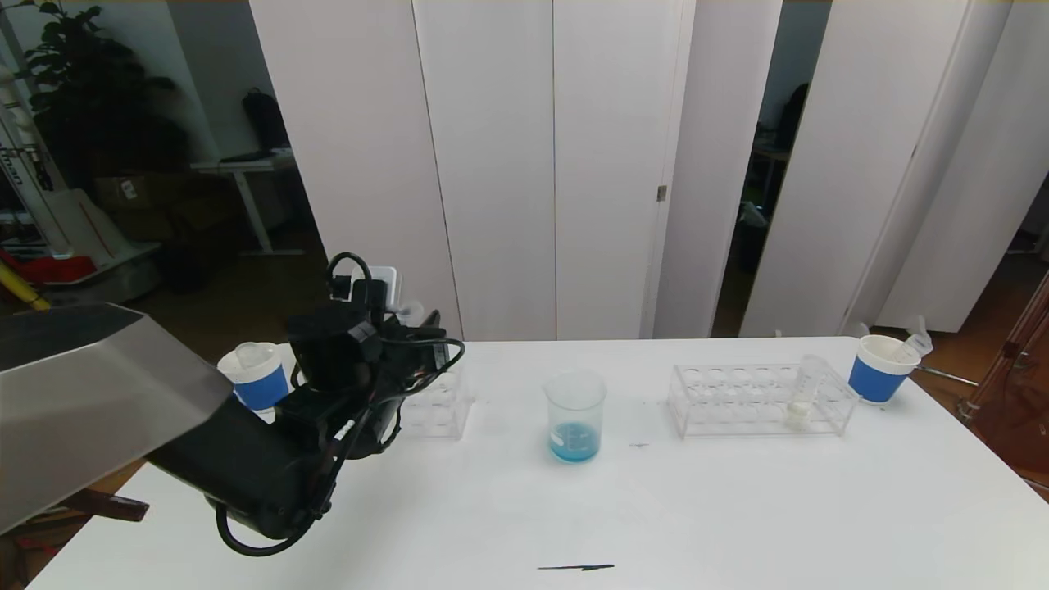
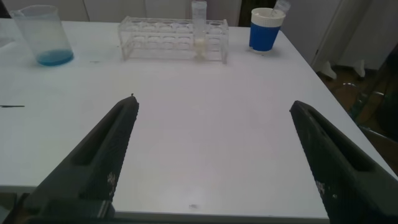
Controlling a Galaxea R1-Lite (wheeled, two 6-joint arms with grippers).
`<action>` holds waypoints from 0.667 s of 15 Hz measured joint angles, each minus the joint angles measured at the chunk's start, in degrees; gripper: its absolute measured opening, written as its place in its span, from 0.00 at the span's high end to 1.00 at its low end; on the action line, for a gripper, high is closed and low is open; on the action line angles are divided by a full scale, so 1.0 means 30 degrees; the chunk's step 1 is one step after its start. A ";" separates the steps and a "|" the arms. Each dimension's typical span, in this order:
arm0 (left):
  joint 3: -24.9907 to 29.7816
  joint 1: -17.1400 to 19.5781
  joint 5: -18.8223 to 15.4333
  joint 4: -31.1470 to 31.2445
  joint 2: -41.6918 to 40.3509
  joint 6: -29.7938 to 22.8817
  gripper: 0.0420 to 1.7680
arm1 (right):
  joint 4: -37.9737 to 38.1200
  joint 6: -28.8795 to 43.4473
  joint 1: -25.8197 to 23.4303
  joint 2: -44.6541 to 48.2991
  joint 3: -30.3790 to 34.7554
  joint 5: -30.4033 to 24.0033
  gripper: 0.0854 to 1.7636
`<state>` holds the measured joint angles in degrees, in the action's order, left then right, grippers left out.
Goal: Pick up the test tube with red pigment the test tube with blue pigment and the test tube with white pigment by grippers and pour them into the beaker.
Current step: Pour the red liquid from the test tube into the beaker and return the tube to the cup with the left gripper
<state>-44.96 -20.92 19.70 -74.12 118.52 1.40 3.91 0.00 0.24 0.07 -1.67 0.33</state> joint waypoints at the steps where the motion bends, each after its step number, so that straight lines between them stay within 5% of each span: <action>1: -0.0110 -0.0061 -0.0240 0.0479 -0.0345 0.0053 0.67 | 0.0008 0.0000 0.0000 0.0000 0.0000 0.0000 0.01; 5: -0.1211 -0.0337 -0.2593 0.3458 -0.1999 0.0110 0.67 | 0.0008 0.0000 0.0000 0.0000 0.0000 0.0000 0.01; 10: -0.3194 -0.0679 -0.8704 0.5652 -0.3543 0.0118 0.67 | 0.0008 0.0000 0.0000 0.0000 0.0000 0.0008 0.01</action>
<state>-54.54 -22.95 -6.41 -57.16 107.89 1.76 3.94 0.00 0.24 0.07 -1.67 0.35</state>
